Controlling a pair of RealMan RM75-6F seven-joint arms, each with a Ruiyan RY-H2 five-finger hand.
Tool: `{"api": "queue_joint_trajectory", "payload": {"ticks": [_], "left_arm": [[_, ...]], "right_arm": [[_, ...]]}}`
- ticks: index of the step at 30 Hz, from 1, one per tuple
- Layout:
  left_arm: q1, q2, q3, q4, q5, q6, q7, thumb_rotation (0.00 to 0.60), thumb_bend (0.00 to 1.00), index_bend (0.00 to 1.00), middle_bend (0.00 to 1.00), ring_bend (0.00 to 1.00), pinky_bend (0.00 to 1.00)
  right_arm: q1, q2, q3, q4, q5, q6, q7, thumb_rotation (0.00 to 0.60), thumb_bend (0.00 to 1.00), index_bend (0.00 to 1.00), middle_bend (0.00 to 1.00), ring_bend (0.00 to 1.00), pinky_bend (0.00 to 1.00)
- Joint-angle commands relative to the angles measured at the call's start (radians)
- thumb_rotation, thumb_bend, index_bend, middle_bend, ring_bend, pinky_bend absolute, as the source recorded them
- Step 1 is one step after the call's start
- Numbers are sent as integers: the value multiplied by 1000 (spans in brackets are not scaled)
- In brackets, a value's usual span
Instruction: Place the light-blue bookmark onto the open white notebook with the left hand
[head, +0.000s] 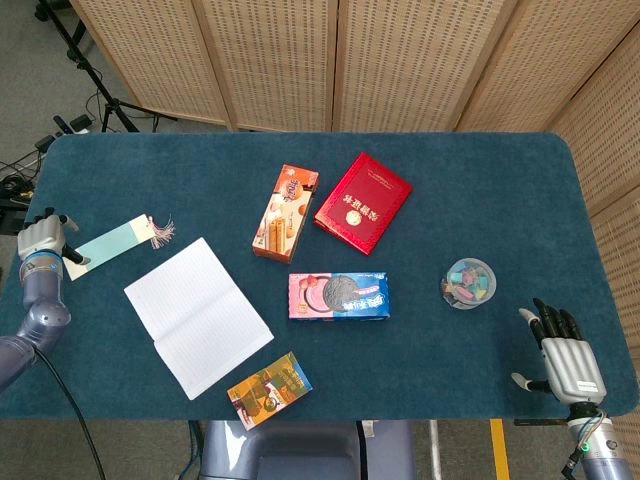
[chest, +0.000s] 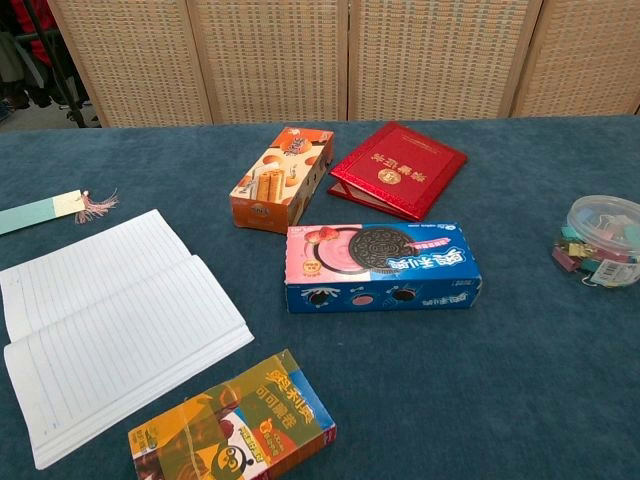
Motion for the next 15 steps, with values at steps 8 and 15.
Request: {"api": "queue_joint_trajectory", "payload": {"ticks": [8,15], "left_arm": [[-9,-64,5,91,-25,-26,57,600,142,352,0,0,0],[-5,-77,-6,113,-27,-27,71,600,144,352,0,0,0]], "right_arm": [[5,-3,2,5,9,-10,0,600,105,100,0,0,0],[4,-2,0,5,5,-8,2,600,105,100,0,0,0]]}}
